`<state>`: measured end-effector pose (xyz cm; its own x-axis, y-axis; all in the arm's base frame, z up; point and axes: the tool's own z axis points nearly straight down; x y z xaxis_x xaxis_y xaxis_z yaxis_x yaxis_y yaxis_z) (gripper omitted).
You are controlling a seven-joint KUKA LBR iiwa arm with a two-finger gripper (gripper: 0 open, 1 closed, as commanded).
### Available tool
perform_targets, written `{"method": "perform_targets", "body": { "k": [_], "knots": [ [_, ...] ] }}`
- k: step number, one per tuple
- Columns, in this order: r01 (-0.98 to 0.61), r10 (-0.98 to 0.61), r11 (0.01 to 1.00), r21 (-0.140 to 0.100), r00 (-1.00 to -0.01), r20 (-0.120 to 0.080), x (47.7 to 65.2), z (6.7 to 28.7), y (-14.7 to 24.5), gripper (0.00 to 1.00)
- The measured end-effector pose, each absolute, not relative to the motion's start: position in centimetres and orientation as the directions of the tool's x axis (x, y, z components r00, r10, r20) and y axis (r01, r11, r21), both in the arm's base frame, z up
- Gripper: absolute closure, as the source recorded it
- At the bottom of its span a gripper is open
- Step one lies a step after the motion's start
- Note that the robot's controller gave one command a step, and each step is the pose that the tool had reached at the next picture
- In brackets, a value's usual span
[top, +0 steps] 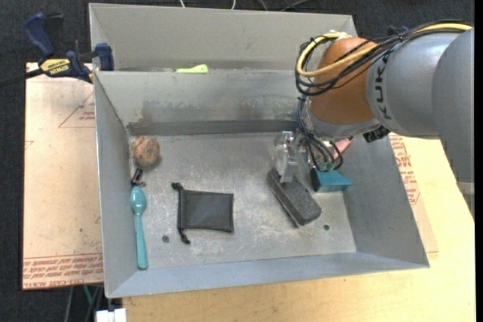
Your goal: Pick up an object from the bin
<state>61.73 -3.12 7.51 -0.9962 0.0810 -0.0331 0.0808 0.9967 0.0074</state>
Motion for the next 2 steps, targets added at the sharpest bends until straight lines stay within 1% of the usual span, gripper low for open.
{"method": "perform_targets", "body": {
  "k": [1,2],
  "knots": [
    [0.08,0.08,0.997,0.007,-0.996,-0.027,61.57,7.31,-3.11,0.0],
    [0.08,0.08,0.997,0.007,-0.996,-0.027,61.54,7.29,-3.1,0.0]
  ]
}}
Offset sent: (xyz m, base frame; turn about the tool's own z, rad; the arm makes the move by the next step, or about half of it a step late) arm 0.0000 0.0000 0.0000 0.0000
